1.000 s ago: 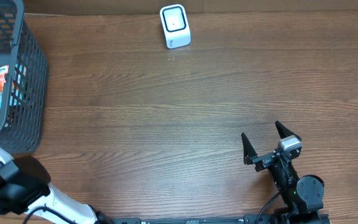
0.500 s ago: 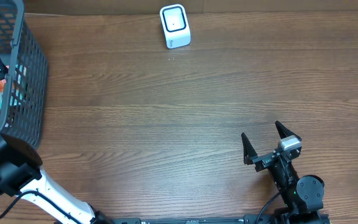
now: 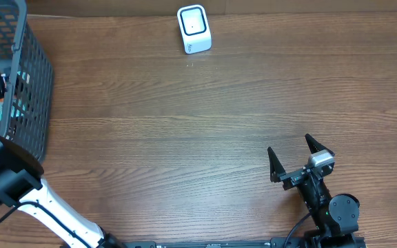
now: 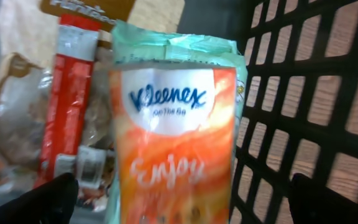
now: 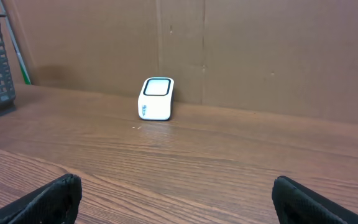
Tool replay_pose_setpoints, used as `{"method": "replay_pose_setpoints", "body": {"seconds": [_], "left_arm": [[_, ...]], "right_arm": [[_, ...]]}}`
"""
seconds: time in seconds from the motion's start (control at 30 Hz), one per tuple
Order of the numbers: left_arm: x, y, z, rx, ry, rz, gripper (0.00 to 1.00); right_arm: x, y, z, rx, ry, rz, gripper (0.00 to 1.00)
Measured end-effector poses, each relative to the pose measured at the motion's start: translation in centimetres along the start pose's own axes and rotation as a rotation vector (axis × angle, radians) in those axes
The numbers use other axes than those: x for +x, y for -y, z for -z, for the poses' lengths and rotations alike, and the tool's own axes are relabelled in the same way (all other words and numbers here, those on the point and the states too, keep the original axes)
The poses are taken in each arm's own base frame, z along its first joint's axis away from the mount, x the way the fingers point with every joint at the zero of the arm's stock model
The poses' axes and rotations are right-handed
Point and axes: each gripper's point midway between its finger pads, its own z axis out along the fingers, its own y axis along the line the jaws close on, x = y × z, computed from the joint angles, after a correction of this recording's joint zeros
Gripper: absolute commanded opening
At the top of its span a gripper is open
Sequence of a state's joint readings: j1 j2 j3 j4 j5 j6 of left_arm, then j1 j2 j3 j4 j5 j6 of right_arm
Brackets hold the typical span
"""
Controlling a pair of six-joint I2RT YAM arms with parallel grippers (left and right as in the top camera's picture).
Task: Scan the item barcode
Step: 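Lower the left gripper into the basket and grasp the Kleenex tissue packs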
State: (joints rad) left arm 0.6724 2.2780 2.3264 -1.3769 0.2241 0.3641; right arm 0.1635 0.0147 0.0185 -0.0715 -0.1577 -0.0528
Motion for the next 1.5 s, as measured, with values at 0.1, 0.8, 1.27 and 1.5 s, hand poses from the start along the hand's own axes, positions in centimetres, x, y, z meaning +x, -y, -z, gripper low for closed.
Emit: {"method": "replay_pose_setpoints", "body": {"seconds": [0.1,0.8,1.27,1.5], "left_arm": [[0.3,0.0,-1.4,0.018,-0.024,-0.004,0.99],[1.7,-0.7,-7.1,0.07,-0.121,0.002,0.88],[1.7,-0.5,-7.1,0.079,-0.122,0.005,0.46],[1.5,-0.6,-6.7,0.073,-0.114,0.013,0.33]], "right_arm": [[0.0,0.0,0.0,0.0,0.0,0.0,1.0],[0.0,0.0,0.0,0.0,0.0,-0.001,1.0],[0.0,0.0,0.0,0.0,0.0,0.0,1.0],[0.0,0.0,0.0,0.0,0.0,0.0,1.0]]}}
